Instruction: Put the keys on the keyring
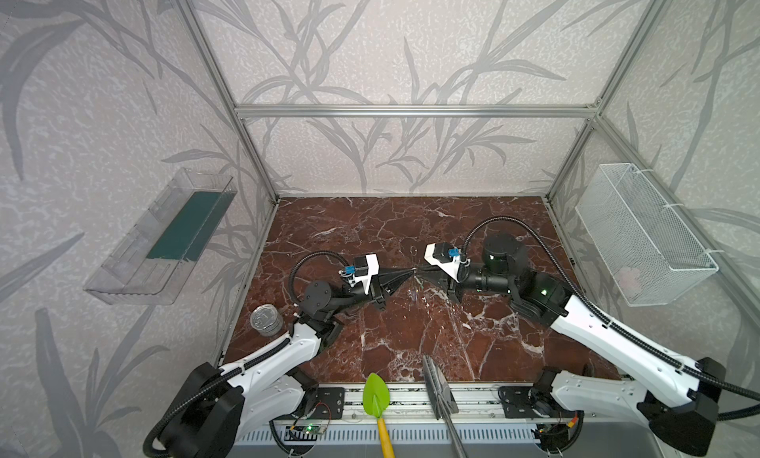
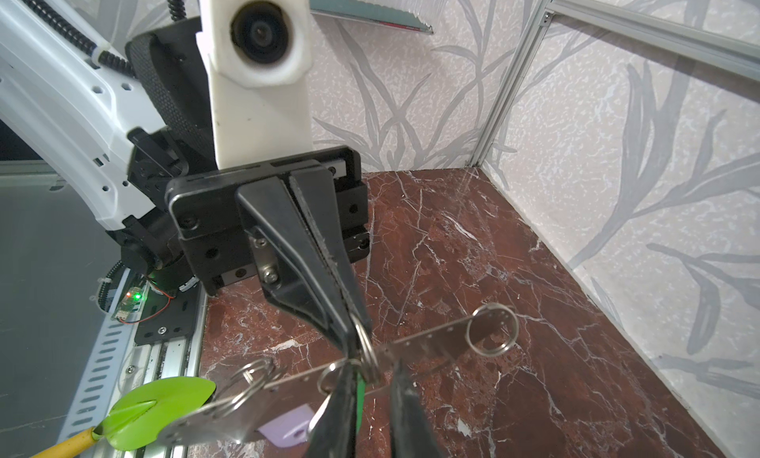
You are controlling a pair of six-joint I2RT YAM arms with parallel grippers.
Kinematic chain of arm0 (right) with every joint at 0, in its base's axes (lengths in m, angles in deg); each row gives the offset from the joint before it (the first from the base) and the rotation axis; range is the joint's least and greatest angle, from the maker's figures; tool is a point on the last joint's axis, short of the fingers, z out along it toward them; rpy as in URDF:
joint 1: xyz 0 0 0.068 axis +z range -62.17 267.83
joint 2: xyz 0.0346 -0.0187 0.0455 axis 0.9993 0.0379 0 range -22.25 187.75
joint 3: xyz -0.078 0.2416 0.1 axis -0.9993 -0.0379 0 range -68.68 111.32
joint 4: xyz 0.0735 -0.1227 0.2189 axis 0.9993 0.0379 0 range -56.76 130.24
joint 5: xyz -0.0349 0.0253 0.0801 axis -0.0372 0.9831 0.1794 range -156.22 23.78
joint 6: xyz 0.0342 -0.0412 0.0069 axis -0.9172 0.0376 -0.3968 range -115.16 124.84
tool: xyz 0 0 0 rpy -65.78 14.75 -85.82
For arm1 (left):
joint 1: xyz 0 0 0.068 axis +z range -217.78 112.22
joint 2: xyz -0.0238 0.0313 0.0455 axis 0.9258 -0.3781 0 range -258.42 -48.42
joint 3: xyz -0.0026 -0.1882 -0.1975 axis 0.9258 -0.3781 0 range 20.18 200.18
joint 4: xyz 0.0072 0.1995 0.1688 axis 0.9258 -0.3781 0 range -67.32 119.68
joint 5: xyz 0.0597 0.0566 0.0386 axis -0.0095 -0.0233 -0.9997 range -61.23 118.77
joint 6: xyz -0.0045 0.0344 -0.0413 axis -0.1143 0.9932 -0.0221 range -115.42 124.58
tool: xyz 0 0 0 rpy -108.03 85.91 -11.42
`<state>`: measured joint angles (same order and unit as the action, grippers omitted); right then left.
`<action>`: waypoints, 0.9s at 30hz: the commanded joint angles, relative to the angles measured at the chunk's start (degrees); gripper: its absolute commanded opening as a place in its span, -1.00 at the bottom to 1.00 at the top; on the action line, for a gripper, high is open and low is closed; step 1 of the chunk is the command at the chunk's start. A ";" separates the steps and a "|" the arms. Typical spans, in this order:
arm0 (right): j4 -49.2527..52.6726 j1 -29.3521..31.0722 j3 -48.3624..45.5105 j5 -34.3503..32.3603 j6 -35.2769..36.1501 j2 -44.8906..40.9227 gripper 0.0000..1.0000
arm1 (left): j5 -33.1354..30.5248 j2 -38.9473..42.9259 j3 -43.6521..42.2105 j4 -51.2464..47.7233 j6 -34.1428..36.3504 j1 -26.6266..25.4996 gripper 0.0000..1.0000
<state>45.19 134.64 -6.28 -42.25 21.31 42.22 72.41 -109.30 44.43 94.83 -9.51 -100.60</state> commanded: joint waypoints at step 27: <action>30.69 0.02 20.00 -7.42 16.29 11.98 -1.00 | -10.87 18.05 6.37 -42.81 19.44 -0.15 -0.51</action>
<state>68.22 134.55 9.98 -48.09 33.70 52.51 64.13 -92.38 48.03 62.13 4.37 -100.43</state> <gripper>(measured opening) 0.050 0.245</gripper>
